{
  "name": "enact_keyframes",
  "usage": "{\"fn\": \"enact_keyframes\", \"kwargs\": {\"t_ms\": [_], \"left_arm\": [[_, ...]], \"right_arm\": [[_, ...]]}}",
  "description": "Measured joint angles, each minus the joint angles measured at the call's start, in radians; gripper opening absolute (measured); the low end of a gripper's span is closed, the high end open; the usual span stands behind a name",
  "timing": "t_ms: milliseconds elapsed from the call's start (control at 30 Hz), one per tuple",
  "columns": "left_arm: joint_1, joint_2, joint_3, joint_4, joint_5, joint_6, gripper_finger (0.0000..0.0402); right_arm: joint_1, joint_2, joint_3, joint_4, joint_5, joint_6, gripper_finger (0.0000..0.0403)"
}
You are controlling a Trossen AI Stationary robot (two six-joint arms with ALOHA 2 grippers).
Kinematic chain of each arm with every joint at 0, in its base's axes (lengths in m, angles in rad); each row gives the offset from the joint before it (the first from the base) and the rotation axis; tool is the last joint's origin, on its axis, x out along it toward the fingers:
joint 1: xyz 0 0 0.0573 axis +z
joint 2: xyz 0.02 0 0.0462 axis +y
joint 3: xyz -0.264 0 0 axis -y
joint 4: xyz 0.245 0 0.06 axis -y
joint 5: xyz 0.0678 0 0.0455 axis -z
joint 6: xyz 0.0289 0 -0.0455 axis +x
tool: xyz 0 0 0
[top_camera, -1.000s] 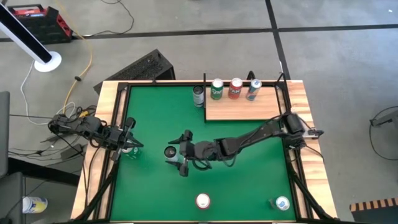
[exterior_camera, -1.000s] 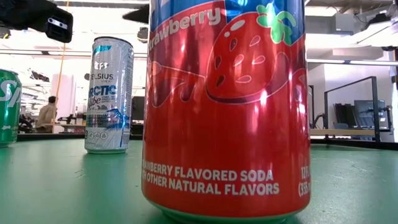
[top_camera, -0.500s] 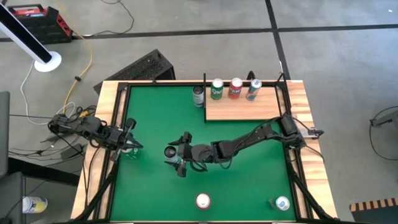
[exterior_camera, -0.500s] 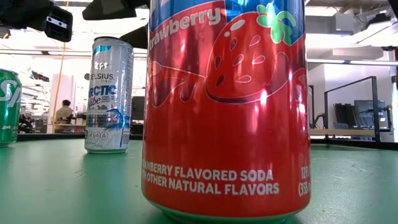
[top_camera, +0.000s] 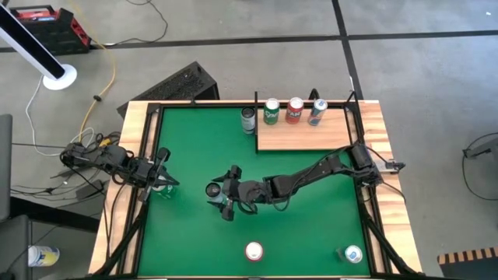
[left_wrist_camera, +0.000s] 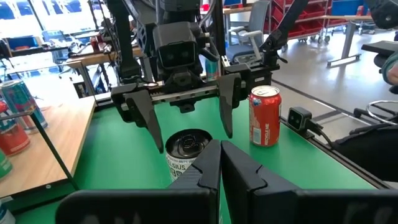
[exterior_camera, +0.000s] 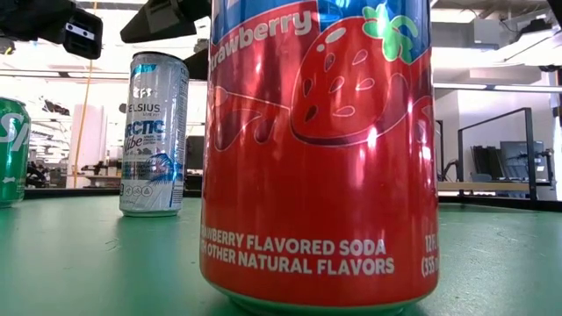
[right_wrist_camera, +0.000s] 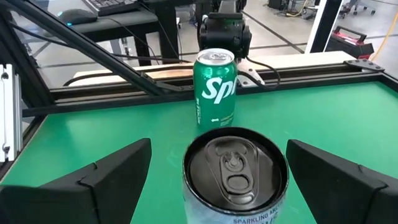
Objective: Place canned beverage on shelf
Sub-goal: Put the bottom white and blue soda can on the shelf
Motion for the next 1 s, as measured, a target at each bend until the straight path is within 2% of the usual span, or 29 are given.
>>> {"fn": "enact_keyframes", "kwargs": {"t_ms": [767, 1000], "left_arm": [[0.000, 0.000, 0.000, 0.000, 0.000, 0.000, 0.0000], [0.000, 0.000, 0.000, 0.000, 0.000, 0.000, 0.0000]], "right_arm": [[0.000, 0.000, 0.000, -0.055, 0.000, 0.026, 0.0396], [-0.001, 0.000, 0.000, -0.053, 0.000, 0.026, 0.0359]]}}
